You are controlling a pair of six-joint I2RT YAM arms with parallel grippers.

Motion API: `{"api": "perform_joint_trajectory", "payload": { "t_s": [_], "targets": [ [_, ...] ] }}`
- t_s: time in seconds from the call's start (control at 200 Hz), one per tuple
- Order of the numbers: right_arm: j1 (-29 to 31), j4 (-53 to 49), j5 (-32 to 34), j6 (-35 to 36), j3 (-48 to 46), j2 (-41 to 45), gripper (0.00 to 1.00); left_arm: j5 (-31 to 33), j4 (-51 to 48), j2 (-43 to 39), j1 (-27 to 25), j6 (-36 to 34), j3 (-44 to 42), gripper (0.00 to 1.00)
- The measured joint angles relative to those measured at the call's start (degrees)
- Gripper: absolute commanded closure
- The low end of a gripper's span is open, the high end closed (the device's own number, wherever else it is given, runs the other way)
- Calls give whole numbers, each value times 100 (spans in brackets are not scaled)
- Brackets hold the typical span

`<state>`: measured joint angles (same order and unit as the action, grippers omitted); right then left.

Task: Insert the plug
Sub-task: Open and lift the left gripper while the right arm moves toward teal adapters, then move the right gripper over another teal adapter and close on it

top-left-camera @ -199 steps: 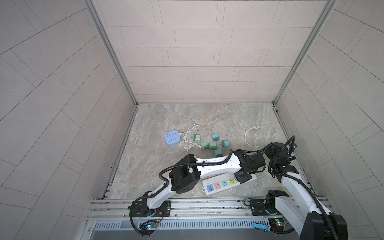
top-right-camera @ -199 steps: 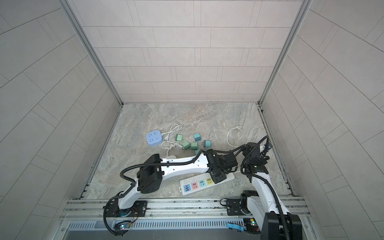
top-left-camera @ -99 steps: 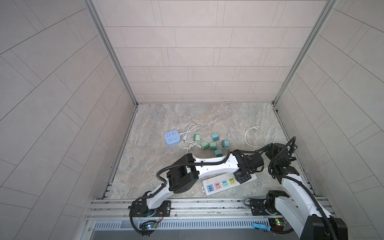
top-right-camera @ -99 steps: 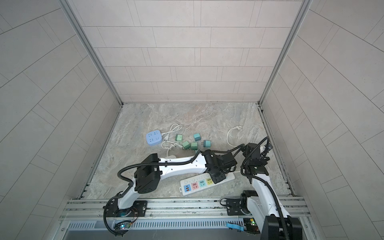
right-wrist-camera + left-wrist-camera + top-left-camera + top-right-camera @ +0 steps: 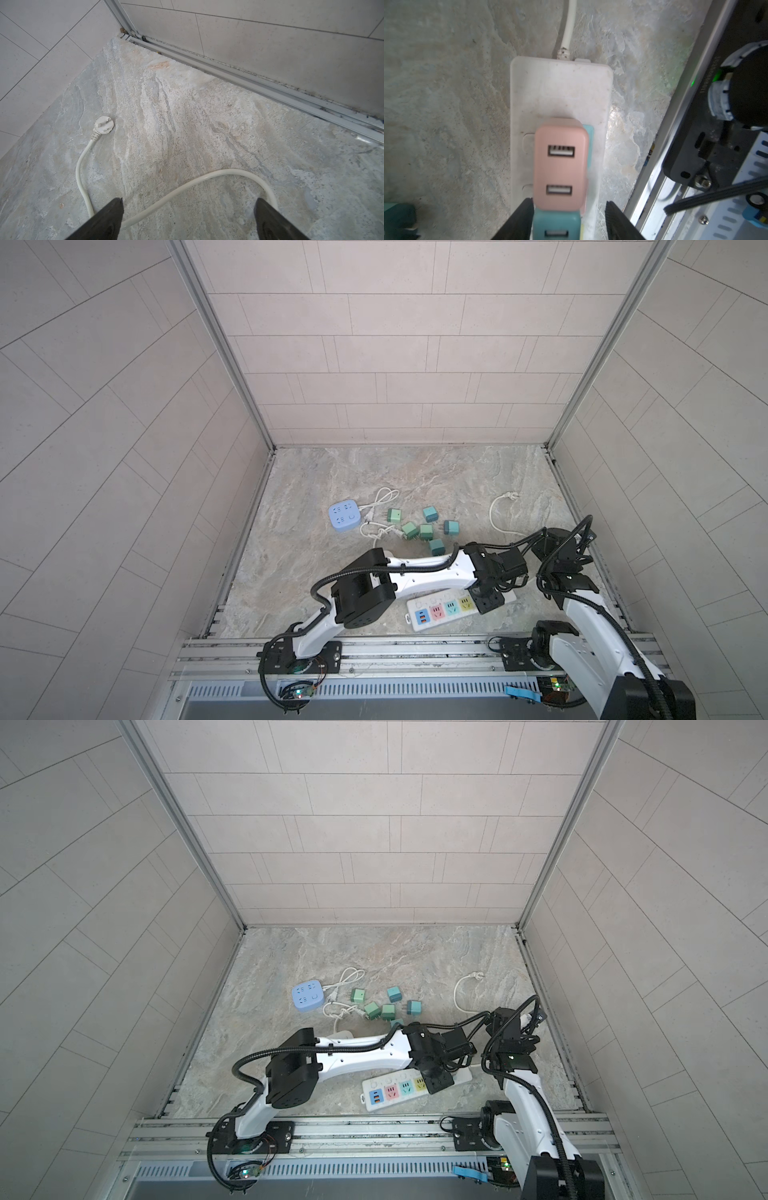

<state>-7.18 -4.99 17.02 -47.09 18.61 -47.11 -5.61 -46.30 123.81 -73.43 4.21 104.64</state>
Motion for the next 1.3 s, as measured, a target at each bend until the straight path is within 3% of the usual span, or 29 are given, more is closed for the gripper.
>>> {"api": "perform_joint_trajectory", "payload": {
  "t_s": [0.13, 0.28, 0.51, 0.64, 0.796, 1.031, 1.166, 1.301],
  "targets": [
    [0, 0, -4, 4, 0, -2, 0, 120, 192, -927, 195, -15, -595, 36],
    [0, 57, -170, 103, -4, -2, 0, 413, 732, -2671, 612, 107, -1818, 36],
    [208, 28, -1058, 573, 313, -479, 0, 1974, 2124, -6089, 951, 555, -4833, 18],
    [1405, -393, -1119, 887, 1047, -872, 0, 2909, 2406, -8056, 1246, 796, -6203, 7],
    [3067, -723, -1032, 1152, 2118, -1429, 0, 4017, 2551, -10052, 1565, 1019, -7388, 2],
    [4022, -1080, -1185, 1305, 2610, -2361, 2, 5189, 1567, -11648, 1744, 1963, -8179, 5],
    [4288, -1357, -1211, 1375, 2824, -2754, 2, 5281, 1362, -12187, 1744, 2111, -8268, 5],
    [4559, -1517, -1209, 1447, 3147, -3093, 3, 5198, 1366, -12126, 1744, 2127, -8341, 6]
  ]
}}
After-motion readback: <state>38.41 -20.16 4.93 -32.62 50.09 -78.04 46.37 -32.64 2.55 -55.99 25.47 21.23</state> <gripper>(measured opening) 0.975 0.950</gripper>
